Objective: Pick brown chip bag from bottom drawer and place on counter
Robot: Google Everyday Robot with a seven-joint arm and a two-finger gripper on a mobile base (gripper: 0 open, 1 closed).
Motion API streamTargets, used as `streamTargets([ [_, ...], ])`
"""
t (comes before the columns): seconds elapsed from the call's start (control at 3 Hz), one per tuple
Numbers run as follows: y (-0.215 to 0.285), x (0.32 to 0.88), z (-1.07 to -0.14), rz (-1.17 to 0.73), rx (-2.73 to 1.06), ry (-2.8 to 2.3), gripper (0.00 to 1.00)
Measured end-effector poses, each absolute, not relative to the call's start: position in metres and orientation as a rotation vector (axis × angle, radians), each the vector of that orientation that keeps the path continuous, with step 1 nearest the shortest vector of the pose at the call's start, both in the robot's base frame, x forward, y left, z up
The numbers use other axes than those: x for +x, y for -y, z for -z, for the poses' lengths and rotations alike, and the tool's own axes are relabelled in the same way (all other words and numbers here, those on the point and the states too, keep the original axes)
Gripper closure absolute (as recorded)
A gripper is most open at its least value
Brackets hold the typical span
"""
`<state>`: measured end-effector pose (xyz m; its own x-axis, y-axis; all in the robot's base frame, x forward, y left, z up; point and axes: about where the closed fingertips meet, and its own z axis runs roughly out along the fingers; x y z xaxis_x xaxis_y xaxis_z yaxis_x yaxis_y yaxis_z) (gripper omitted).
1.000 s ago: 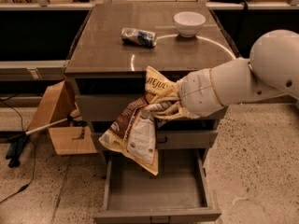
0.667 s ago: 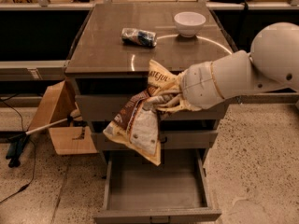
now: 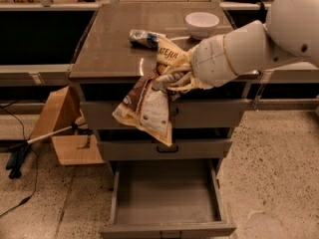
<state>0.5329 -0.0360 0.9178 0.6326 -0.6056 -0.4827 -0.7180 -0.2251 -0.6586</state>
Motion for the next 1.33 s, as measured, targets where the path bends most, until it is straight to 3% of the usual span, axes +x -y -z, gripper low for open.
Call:
streamTargets([
  [0.67, 0.039, 0.586, -0.969, 0.012, -1.946, -1.027, 1.00],
  [1.33, 0.058, 0.627, -0.960, 0.098, -1.943, -1.101, 1.00],
])
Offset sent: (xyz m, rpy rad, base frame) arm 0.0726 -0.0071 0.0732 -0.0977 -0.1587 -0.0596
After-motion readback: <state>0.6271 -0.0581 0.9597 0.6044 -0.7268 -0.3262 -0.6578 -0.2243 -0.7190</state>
